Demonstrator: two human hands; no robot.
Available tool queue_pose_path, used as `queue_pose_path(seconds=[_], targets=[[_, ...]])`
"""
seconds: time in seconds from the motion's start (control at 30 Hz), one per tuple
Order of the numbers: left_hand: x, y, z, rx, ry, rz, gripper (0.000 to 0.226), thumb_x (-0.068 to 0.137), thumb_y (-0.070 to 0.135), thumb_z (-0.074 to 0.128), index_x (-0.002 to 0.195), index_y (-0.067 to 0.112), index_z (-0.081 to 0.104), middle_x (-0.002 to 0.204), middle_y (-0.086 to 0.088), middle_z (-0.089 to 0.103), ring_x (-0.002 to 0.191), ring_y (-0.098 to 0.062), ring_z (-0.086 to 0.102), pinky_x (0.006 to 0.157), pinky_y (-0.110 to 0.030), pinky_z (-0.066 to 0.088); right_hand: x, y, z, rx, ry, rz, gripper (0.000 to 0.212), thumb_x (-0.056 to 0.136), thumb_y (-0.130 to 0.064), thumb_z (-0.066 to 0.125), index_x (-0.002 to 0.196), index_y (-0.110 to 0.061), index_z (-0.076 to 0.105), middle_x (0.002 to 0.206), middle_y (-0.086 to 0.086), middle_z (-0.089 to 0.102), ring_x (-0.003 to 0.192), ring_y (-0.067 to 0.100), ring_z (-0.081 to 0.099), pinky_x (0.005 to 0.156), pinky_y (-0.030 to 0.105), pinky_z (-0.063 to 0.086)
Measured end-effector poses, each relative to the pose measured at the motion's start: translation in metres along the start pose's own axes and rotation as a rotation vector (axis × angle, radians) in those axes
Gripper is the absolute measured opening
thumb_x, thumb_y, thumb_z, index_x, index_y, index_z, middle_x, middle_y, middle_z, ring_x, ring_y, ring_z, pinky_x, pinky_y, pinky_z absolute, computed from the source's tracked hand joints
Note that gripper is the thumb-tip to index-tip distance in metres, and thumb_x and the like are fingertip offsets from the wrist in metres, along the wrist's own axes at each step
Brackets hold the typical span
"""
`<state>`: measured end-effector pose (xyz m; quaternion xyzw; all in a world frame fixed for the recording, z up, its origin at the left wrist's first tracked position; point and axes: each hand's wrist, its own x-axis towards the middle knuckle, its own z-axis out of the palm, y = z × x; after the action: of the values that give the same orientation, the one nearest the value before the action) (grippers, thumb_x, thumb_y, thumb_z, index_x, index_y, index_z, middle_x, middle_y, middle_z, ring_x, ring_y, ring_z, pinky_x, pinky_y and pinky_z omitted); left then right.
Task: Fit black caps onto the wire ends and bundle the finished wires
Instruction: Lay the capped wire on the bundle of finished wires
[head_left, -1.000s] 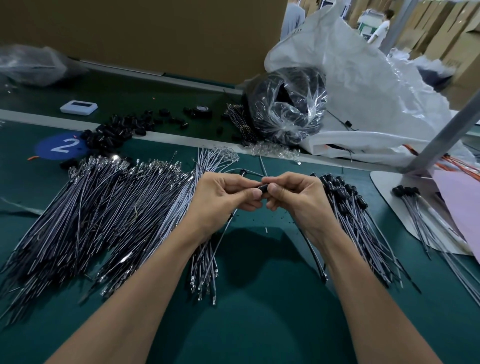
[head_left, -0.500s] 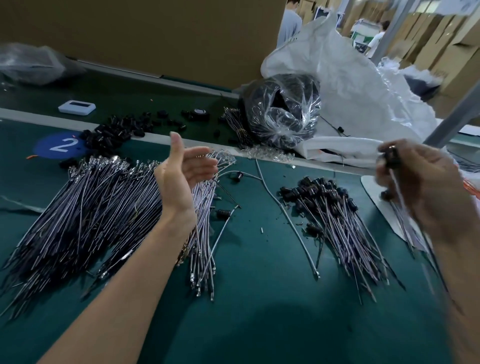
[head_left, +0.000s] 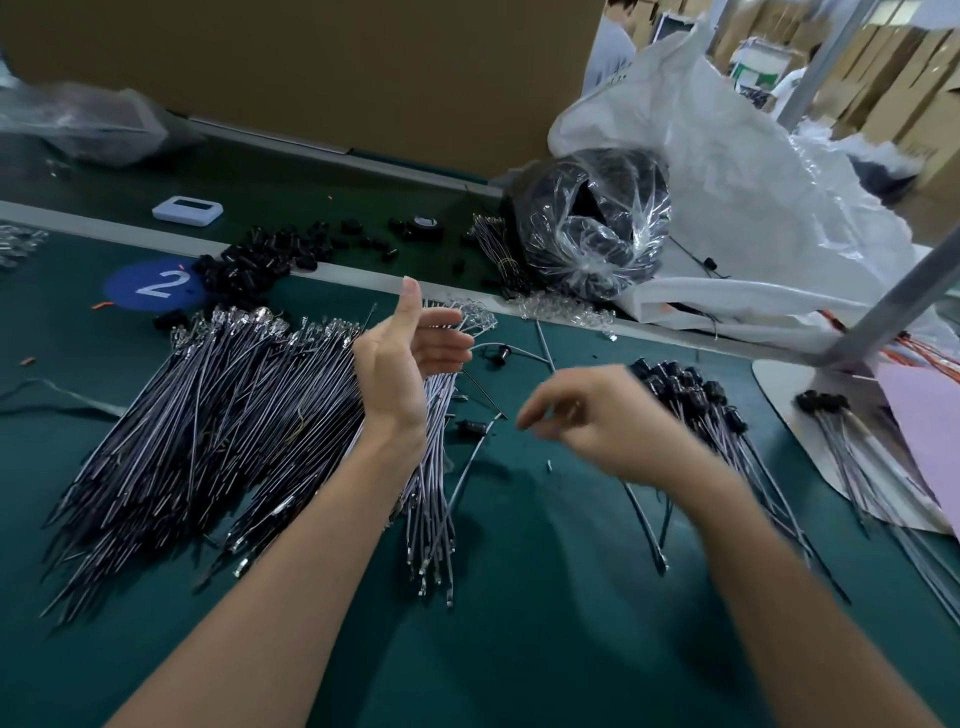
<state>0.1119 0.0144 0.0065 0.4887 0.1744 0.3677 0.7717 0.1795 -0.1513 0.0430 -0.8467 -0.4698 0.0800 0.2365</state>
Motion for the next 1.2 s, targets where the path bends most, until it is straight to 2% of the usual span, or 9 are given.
queue_pose_path(seconds=[0.1, 0.27, 0.37, 0.53, 0.67, 0.8, 0.87, 1.03, 1.2], targets=[[0.001, 0.000, 0.000, 0.007, 0.007, -0.001, 0.053, 0.100, 0.044, 0.043, 0.077, 0.006, 0.073, 0.068, -0.014, 0.071, 0.063, -0.028, 0.068, 0.062, -0.032, 0.055, 0.011, -0.015, 0.032, -0.062, -0.022, -0.083, 0.009, 0.087, -0.021, 0.071, 0.094, -0.021, 0.076, 0.075, -0.013, 0.062, 0.066, 0.005, 0.053, 0.071, 0.022, 0.049], [0.001, 0.000, 0.001, 0.051, 0.001, -0.003, 0.051, 0.100, 0.043, 0.044, 0.078, 0.007, 0.073, 0.069, -0.013, 0.072, 0.063, -0.027, 0.068, 0.064, -0.033, 0.055, 0.017, -0.023, 0.059, -0.149, 0.140, 0.148, 0.041, 0.082, -0.059, 0.065, 0.104, -0.025, 0.056, 0.079, -0.001, 0.065, 0.077, 0.022, 0.060, 0.070, 0.037, 0.052], [0.000, 0.001, 0.002, 0.079, -0.013, -0.002, 0.049, 0.100, 0.041, 0.046, 0.078, 0.006, 0.073, 0.070, -0.014, 0.072, 0.064, -0.028, 0.067, 0.066, -0.036, 0.055, 0.018, -0.022, 0.067, -0.116, 0.094, 0.202, 0.051, 0.086, -0.046, 0.065, 0.126, -0.025, 0.039, 0.086, 0.003, 0.062, 0.084, 0.027, 0.059, 0.075, 0.041, 0.052], [-0.001, 0.009, 0.004, 0.200, -0.018, 0.012, 0.040, 0.099, 0.035, 0.053, 0.078, 0.007, 0.073, 0.071, -0.012, 0.072, 0.061, -0.023, 0.067, 0.062, -0.031, 0.053, 0.019, -0.018, 0.066, -0.060, 0.064, 0.191, 0.073, 0.084, -0.009, 0.054, 0.145, -0.026, 0.017, 0.075, 0.007, 0.058, 0.079, 0.025, 0.053, 0.072, 0.047, 0.050], [0.009, 0.037, -0.005, 0.605, -0.081, 0.023, 0.028, 0.095, 0.032, 0.061, 0.082, 0.011, 0.074, 0.071, -0.001, 0.073, 0.057, -0.014, 0.063, 0.058, -0.026, 0.051, 0.011, -0.013, 0.060, -0.048, 0.104, 0.232, 0.050, 0.090, -0.027, 0.061, 0.129, -0.019, 0.032, 0.083, 0.006, 0.060, 0.087, 0.029, 0.057, 0.078, 0.044, 0.050], [0.009, 0.077, -0.032, 1.474, 0.060, 0.315, 0.019, 0.089, 0.037, 0.068, 0.091, 0.020, 0.074, 0.082, -0.002, 0.072, 0.062, -0.017, 0.056, 0.058, -0.025, 0.042, 0.000, -0.014, 0.057, -0.269, 0.110, 0.318, 0.040, 0.092, -0.057, 0.051, 0.092, -0.018, 0.042, 0.075, -0.003, 0.051, 0.073, 0.026, 0.052, 0.060, 0.036, 0.038], [0.000, 0.089, -0.043, 1.705, 0.073, 0.283, 0.015, 0.086, 0.037, 0.072, 0.088, 0.022, 0.075, 0.082, -0.006, 0.069, 0.067, -0.024, 0.056, 0.063, -0.031, 0.041, -0.003, -0.016, 0.060, -0.360, 0.105, 0.318, 0.041, 0.094, -0.057, 0.045, 0.082, -0.018, 0.047, 0.073, -0.003, 0.051, 0.070, 0.027, 0.050, 0.058, 0.035, 0.032], [-0.018, 0.077, -0.057, 1.912, -0.083, -0.014, 0.022, 0.077, 0.043, 0.079, 0.081, 0.023, 0.073, 0.079, -0.001, 0.067, 0.072, -0.024, 0.060, 0.065, -0.030, 0.042, 0.001, -0.025, 0.068, -0.385, 0.035, 0.290, 0.027, 0.096, -0.027, 0.039, 0.072, -0.015, 0.035, 0.069, 0.000, 0.043, 0.055, 0.021, 0.038, 0.049, 0.033, 0.020], [-0.015, 0.067, -0.066, 1.748, -0.033, -0.096, 0.012, 0.077, 0.034, 0.081, 0.075, 0.026, 0.073, 0.073, 0.004, 0.066, 0.066, -0.017, 0.055, 0.062, -0.028, 0.041, 0.000, -0.018, 0.058, -0.094, 0.097, 0.264, 0.023, 0.095, -0.025, 0.050, 0.079, -0.010, 0.056, 0.076, 0.004, 0.061, 0.067, 0.020, 0.055, 0.061, 0.036, 0.044]])
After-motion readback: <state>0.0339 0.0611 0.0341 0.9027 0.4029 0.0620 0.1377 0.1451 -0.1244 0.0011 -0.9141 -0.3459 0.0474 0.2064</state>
